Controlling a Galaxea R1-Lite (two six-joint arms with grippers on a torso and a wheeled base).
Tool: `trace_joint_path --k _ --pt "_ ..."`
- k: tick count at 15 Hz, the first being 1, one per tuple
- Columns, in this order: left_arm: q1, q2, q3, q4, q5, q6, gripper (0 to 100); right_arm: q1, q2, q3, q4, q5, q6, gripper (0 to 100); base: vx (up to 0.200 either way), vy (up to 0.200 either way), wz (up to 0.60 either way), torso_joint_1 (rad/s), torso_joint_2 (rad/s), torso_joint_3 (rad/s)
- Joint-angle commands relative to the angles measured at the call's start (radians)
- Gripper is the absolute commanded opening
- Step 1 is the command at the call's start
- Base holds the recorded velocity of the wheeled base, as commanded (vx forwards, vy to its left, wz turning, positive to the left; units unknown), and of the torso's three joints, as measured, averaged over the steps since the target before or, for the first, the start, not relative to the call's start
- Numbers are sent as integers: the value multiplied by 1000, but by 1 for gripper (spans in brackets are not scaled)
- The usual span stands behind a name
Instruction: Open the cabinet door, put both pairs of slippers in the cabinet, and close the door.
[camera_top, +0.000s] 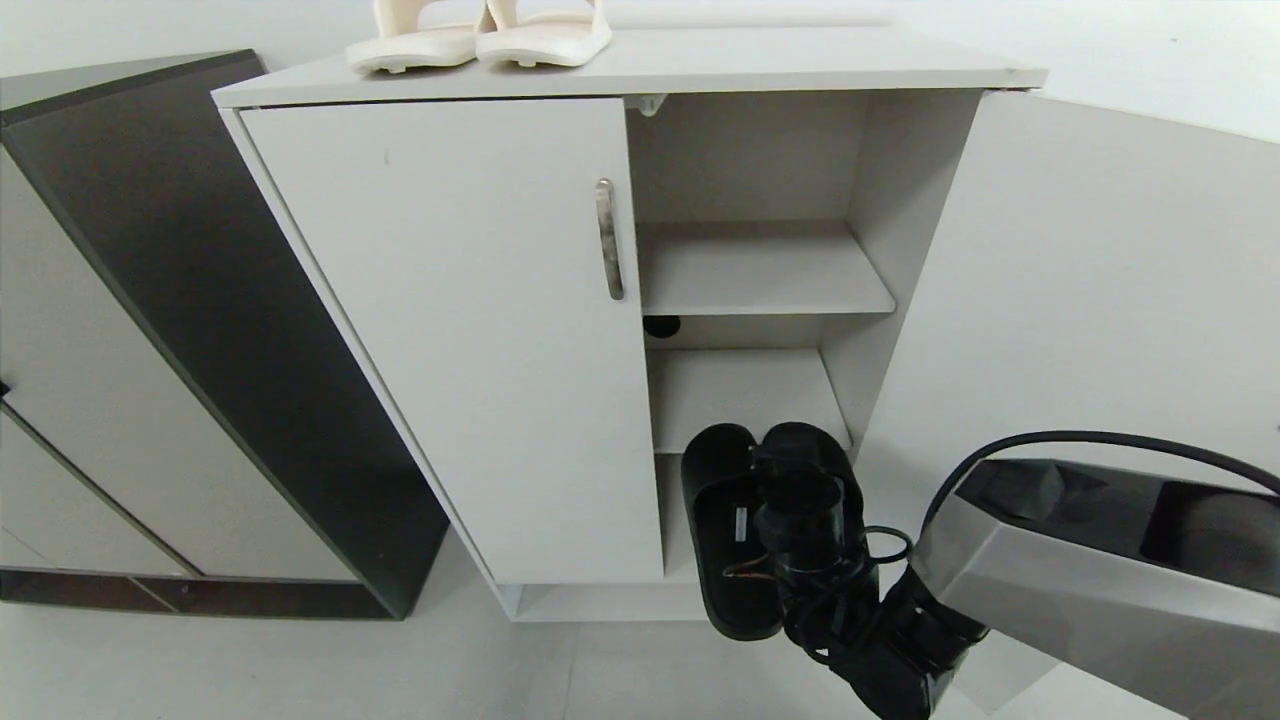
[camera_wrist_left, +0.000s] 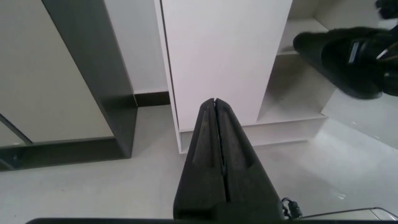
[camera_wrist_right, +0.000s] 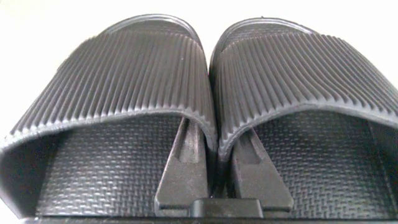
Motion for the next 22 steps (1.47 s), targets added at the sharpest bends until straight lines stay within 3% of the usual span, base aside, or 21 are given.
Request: trace_joint_path --k 1,5,15,17,22 --pt "0 2 0 0 0 0 0 -6 39 4 -3 0 -4 0 0 0 0 0 0 0" --pt "0 2 0 0 0 2 0 -16 45 4 -3 1 -4 0 0 0 0 0 0 0" --pt "0 2 0 0 0 0 0 -16 55 1 -9 1 0 0 200 0 0 2 2 2" --pt "0 2 0 0 0 0 0 -16 58 -5 -9 3 0 0 0 0 0 0 0 0" --pt "0 2 0 0 0 0 0 -65 112 -160 50 12 -7 0 0 0 0 0 0 0"
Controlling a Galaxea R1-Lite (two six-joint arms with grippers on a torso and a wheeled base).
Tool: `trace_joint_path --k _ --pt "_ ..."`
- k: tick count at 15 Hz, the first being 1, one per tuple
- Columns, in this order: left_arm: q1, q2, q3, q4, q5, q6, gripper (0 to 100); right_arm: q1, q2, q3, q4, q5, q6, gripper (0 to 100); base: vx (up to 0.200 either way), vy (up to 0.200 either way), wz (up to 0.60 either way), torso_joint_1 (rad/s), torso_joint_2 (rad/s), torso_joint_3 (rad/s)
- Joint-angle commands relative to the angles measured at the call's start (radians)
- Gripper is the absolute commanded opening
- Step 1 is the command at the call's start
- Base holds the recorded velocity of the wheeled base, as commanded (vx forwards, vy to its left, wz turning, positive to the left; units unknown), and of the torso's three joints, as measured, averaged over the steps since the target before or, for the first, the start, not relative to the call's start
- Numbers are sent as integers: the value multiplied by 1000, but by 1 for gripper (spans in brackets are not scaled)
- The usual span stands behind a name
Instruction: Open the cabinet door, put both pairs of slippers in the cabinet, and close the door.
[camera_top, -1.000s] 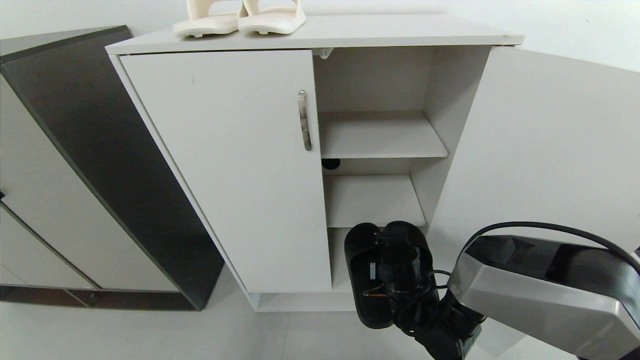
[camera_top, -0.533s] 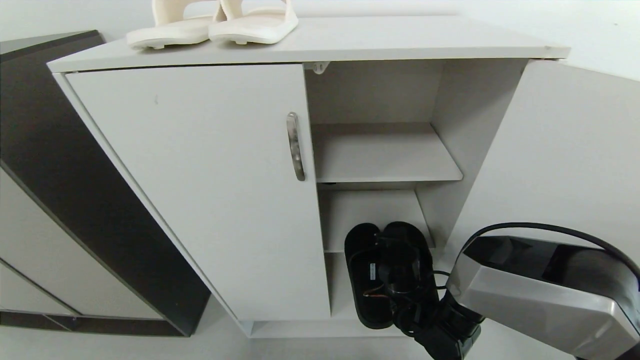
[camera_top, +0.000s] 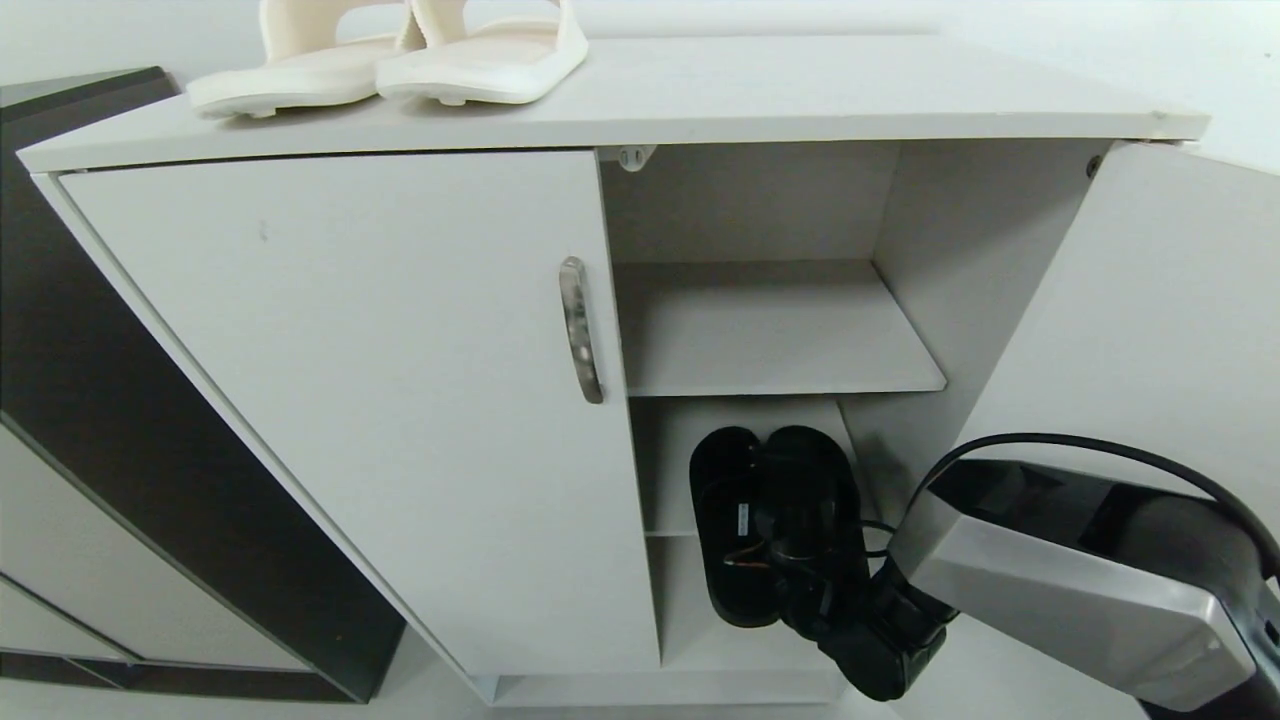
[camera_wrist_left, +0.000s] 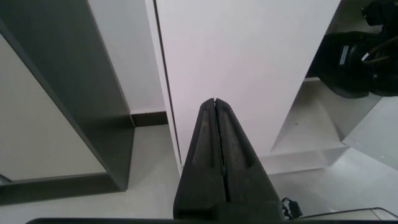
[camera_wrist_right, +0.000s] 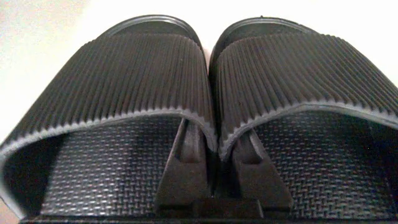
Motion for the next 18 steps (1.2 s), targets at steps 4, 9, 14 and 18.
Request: trace_joint_path --k 4,9,14,18 --pt "0 2 0 0 0 2 0 -48 88 -212 112 4 0 0 0 0 0 0 0 0" --pt "0 2 0 0 0 2 0 -65 126 -413 250 10 1 0 0 0 0 0 0 0" --pt "0 2 0 0 0 2 0 -83 186 -551 325 13 0 0 0 0 0 0 0 0" --pt "0 2 0 0 0 2 0 -87 203 -576 331 38 0 0 0 0 0 0 0 0"
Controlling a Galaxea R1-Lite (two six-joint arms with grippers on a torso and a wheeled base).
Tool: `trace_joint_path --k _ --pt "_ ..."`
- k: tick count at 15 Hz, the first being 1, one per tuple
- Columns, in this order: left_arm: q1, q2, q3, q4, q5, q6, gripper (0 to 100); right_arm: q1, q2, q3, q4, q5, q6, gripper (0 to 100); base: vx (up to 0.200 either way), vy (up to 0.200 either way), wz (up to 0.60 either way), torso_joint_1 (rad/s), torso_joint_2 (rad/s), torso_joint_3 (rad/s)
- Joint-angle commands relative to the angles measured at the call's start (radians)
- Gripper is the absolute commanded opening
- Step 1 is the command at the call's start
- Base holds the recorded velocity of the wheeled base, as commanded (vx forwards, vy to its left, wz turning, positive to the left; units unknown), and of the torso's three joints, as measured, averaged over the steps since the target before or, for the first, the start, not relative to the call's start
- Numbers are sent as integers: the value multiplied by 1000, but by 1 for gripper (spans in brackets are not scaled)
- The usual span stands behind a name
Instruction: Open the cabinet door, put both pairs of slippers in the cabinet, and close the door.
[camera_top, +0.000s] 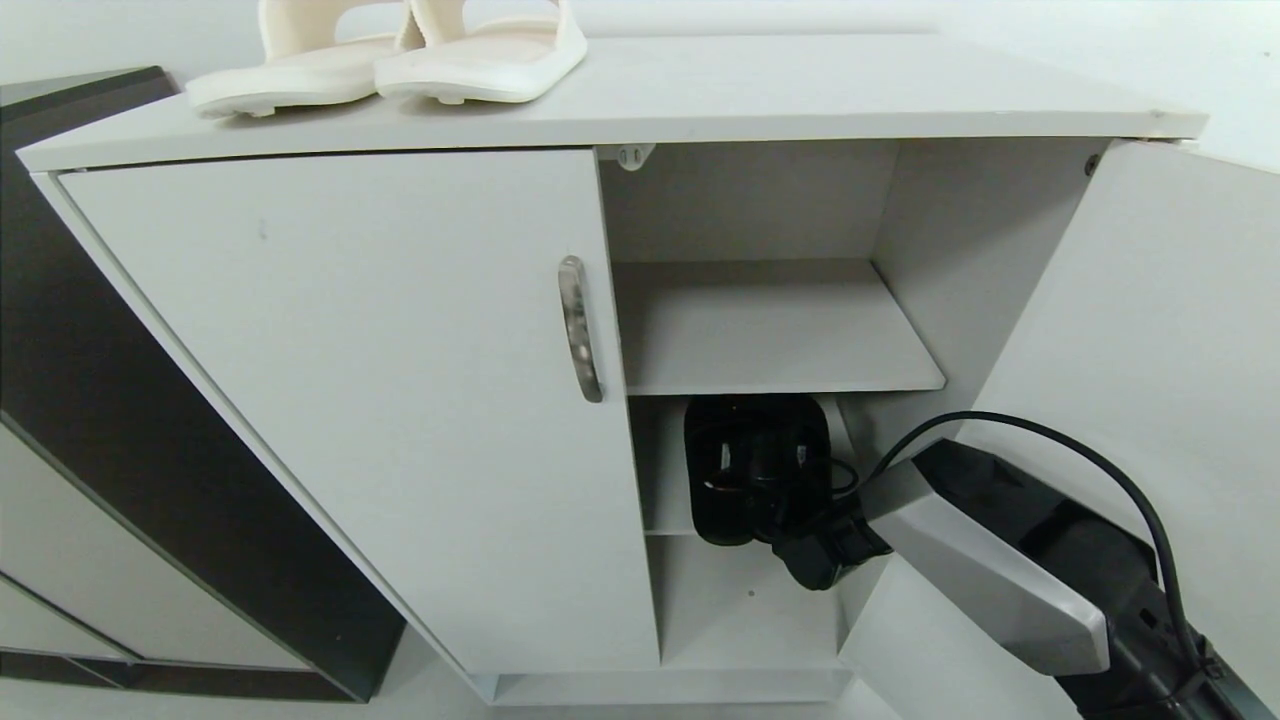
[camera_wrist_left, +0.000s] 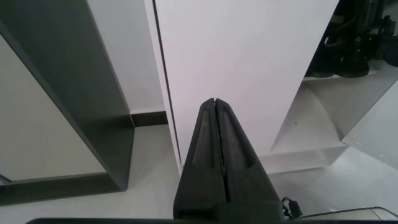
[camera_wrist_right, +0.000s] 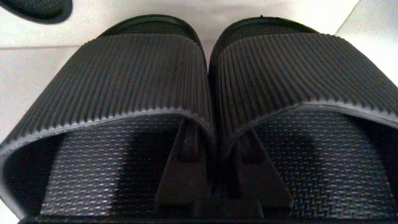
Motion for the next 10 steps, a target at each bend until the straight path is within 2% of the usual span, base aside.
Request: trace_joint_path --k 1,6,7,10 --pt "0 2 0 0 0 0 0 -1 11 -9 2 -1 0 0 0 0 0 0 0 0" --pt "0 2 0 0 0 0 0 -6 17 -9 4 -1 5 0 0 0 0 0 0 0" --pt "0 2 0 0 0 0 0 -6 21 -11 4 -1 3 100 0 0 0 0 0 0" --pt "0 2 0 0 0 0 0 -6 18 11 4 -2 3 100 0 0 0 0 0 0"
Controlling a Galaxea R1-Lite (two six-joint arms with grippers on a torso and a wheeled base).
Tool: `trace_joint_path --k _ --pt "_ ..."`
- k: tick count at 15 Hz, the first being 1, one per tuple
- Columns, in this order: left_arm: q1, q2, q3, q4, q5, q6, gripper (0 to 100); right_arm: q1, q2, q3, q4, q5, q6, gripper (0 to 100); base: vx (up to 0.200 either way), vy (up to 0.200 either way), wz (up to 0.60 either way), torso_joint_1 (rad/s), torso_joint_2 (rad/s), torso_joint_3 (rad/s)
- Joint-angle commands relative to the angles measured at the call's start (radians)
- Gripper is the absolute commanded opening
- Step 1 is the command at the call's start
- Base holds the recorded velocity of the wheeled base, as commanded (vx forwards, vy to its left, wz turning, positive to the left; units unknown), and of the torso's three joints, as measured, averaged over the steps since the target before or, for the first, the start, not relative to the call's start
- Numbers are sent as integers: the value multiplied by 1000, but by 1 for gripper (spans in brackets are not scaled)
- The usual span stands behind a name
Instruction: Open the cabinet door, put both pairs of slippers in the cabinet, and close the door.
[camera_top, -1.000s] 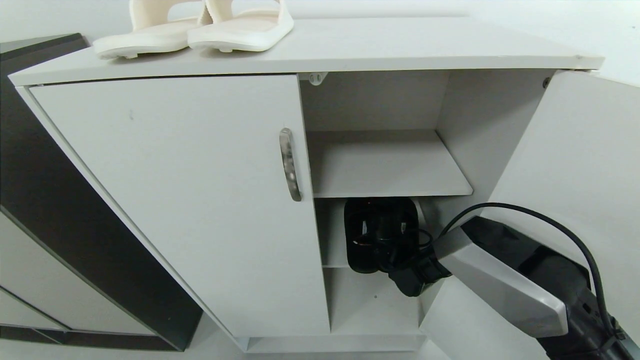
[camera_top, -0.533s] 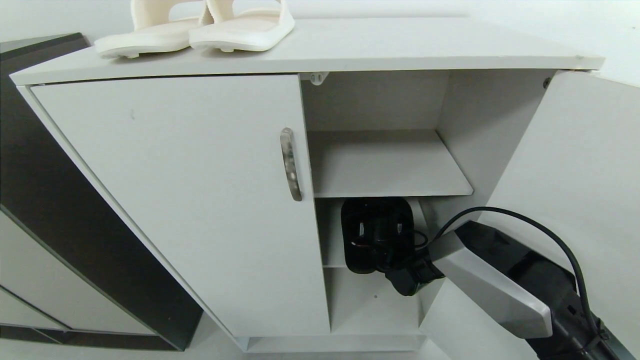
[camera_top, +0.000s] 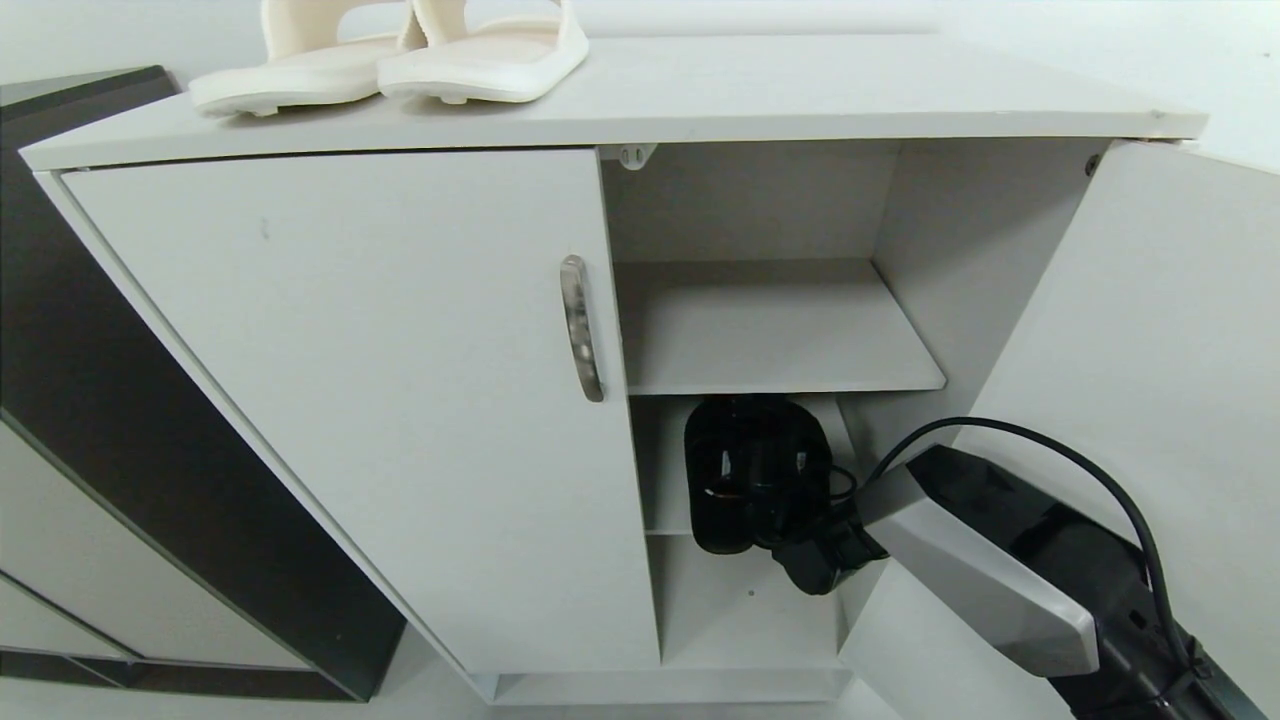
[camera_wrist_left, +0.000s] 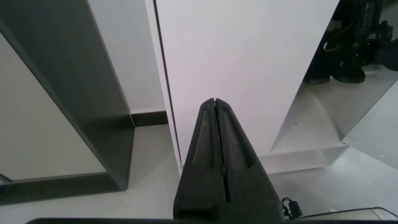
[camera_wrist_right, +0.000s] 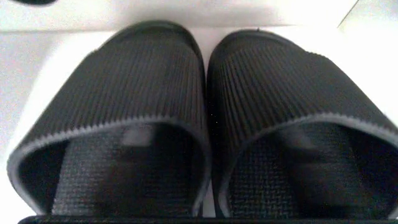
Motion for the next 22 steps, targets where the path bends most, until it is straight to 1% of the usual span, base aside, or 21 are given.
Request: trace_joint_path --k 1,3,4,5,7,8,11,13,14,16,22 --pt "0 2 0 0 0 0 0 2 -17 42 -11 -1 0 100 0 0 0 0 0 0" --pt "0 2 0 0 0 0 0 6 -55 102 -28 -1 0 100 0 0 0 0 0 0" --pt "0 2 0 0 0 0 0 17 -110 202 -76 -5 0 100 0 0 0 0 0 0" --pt "0 2 0 0 0 0 0 22 -132 248 -103 -7 0 100 0 0 0 0 0 0" --pt "0 2 0 0 0 0 0 52 -221 423 -192 -4 -2 100 0 0 0 0 0 0" --pt "0 2 0 0 0 0 0 61 -241 466 -214 -5 -2 100 0 0 0 0 0 0" --pt "0 2 0 0 0 2 0 120 -334 674 -330 -5 -3 100 0 0 0 0 0 0" --pt "0 2 0 0 0 2 0 140 -345 710 -359 -7 -2 100 0 0 0 0 0 0" --pt "0 2 0 0 0 2 0 141 -346 719 -382 -8 -2 100 0 0 0 0 0 0" --pt "0 2 0 0 0 2 0 140 -342 728 -387 -7 -2 100 0 0 0 0 0 0" --pt "0 2 0 0 0 0 0 140 -342 743 -389 -7 -2 100 -200 0 0 2 2 4"
